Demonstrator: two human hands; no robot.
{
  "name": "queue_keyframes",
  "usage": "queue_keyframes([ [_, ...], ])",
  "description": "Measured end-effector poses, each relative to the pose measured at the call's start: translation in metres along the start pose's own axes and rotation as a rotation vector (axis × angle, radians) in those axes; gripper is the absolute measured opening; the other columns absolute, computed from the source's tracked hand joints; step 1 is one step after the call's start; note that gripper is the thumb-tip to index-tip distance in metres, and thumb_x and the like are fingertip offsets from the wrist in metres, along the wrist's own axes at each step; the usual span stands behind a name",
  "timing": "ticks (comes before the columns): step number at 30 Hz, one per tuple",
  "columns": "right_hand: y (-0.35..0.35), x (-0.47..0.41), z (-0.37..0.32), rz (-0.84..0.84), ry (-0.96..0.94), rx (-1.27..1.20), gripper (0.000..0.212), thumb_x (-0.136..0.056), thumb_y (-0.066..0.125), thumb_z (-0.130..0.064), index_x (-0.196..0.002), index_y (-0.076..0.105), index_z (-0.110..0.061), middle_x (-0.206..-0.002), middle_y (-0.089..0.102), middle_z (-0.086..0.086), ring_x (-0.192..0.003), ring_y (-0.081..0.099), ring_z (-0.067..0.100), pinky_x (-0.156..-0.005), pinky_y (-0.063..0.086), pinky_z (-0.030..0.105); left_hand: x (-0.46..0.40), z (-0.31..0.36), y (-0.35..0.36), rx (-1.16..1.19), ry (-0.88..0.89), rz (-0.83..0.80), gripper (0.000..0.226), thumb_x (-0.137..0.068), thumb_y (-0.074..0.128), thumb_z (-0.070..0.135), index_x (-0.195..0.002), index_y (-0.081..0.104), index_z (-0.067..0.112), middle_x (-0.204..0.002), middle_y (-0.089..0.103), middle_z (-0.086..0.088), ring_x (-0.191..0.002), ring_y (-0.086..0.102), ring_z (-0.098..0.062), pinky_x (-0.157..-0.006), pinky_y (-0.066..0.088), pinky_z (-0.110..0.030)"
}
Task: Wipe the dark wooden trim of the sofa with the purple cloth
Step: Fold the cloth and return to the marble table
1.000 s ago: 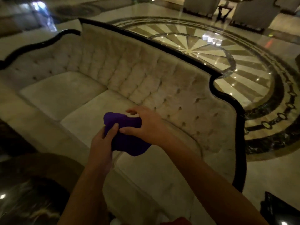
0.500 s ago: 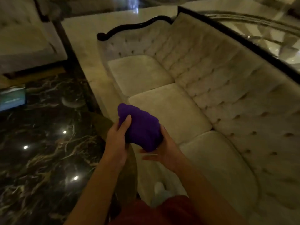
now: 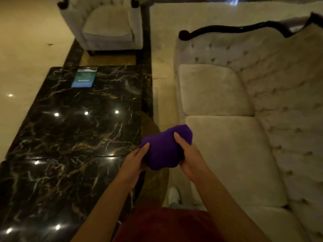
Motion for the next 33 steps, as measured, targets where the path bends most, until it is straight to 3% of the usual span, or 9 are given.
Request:
queue_keyframes([
  [3,0.032,-0.038,-0.003,-0.073,0.138,0.023,0.039,-0.080,0.081,-0.034,-0.115,0.072,-0.018,-0.106,0.082,0.003,-0.097,0.078,0.017,-0.087,0.061,0.038,-0.022,0.001,-0.001,0.191,-0.042,-0.004,0.064,-0.082,0.066,0.052,-0.137,0.060,0.020,-0.134,0.071,-0.006,-0.120,0.070,-0.023,-0.082,0.063,-0.041],
  [7,0.071,-0.083,0.014,-0.153,0.314,0.145,0.059,-0.075,0.081,-0.045,-0.125,0.070,-0.017,-0.118,0.079,0.006,-0.107,0.076,0.022,-0.089,0.059,0.040,-0.040,0.008,-0.028,0.488,0.010,0.112,0.051,-0.092,0.065,0.035,-0.141,0.057,0.024,-0.137,0.069,-0.007,-0.125,0.066,-0.026,-0.090,0.060,-0.044],
  [10,0.093,-0.119,0.032,-0.172,0.327,0.423,0.058,-0.086,0.079,-0.042,-0.138,0.062,-0.024,-0.130,0.073,0.006,-0.115,0.071,0.025,-0.097,0.058,0.046,-0.054,0.012,-0.063,0.603,0.057,0.304,0.048,-0.089,0.070,0.017,-0.134,0.061,0.027,-0.129,0.072,-0.009,-0.111,0.074,-0.025,-0.077,0.064,-0.042],
  [13,0.119,-0.150,0.038,-0.234,0.166,0.623,0.082,-0.083,0.083,-0.046,-0.153,0.040,-0.047,-0.147,0.057,-0.006,-0.125,0.063,0.020,-0.103,0.057,0.048,-0.068,0.019,-0.093,0.662,0.087,0.413,0.055,-0.085,0.073,0.016,-0.138,0.057,0.025,-0.132,0.069,-0.011,-0.107,0.075,-0.025,-0.070,0.064,-0.036],
  [16,0.156,-0.171,0.034,-0.382,0.017,0.815,0.078,-0.074,0.079,-0.064,-0.134,0.032,-0.079,-0.135,0.044,-0.034,-0.117,0.053,-0.007,-0.085,0.058,0.022,-0.085,0.023,-0.119,0.634,0.062,0.533,0.070,-0.092,0.073,0.019,-0.151,0.040,0.039,-0.146,0.051,-0.001,-0.119,0.063,-0.028,-0.069,0.064,-0.038],
  [21,0.206,-0.206,0.063,-0.618,0.191,0.927,0.056,-0.067,0.084,-0.064,-0.119,0.065,-0.062,-0.143,0.059,-0.008,-0.125,0.063,0.014,-0.099,0.061,0.037,-0.101,0.051,-0.159,0.618,0.140,0.634,0.069,-0.095,0.070,0.018,-0.147,0.042,0.054,-0.133,0.049,0.018,-0.115,0.060,-0.015,-0.076,0.065,-0.037],
  [24,0.227,-0.231,0.082,-0.750,0.256,1.061,0.064,-0.061,0.091,-0.065,-0.119,0.063,-0.065,-0.139,0.060,-0.012,-0.124,0.064,0.014,-0.098,0.061,0.038,-0.100,0.061,-0.181,0.647,0.138,0.598,0.052,-0.086,0.073,0.016,-0.129,0.065,0.045,-0.133,0.062,0.010,-0.119,0.065,-0.017,-0.095,0.061,-0.042],
  [29,0.267,-0.274,0.117,-1.040,0.181,1.400,0.060,-0.088,0.081,-0.028,-0.136,0.055,-0.052,-0.142,0.059,-0.008,-0.128,0.060,0.015,-0.105,0.056,0.041,-0.104,0.049,-0.198,0.515,0.031,0.674,0.030,-0.095,0.064,0.002,-0.121,0.072,0.013,-0.114,0.074,0.003,-0.107,0.069,-0.016,-0.085,0.062,-0.028],
  [33,0.285,-0.307,0.155,-1.235,0.137,1.638,0.049,-0.093,0.074,-0.014,-0.130,0.060,-0.043,-0.130,0.058,-0.010,-0.125,0.059,0.018,-0.102,0.052,0.035,-0.125,0.014,-0.204,0.580,-0.049,0.762,0.034,-0.093,0.068,0.004,-0.119,0.074,0.025,-0.121,0.067,0.006,-0.105,0.070,-0.009,-0.088,0.063,-0.031],
])
Point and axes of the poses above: each hand's wrist, its own x-axis away from the middle knuckle, its own y-axis out of the palm, z = x × y, the point moved 5 cm from there along -x, towards the middle knuckle
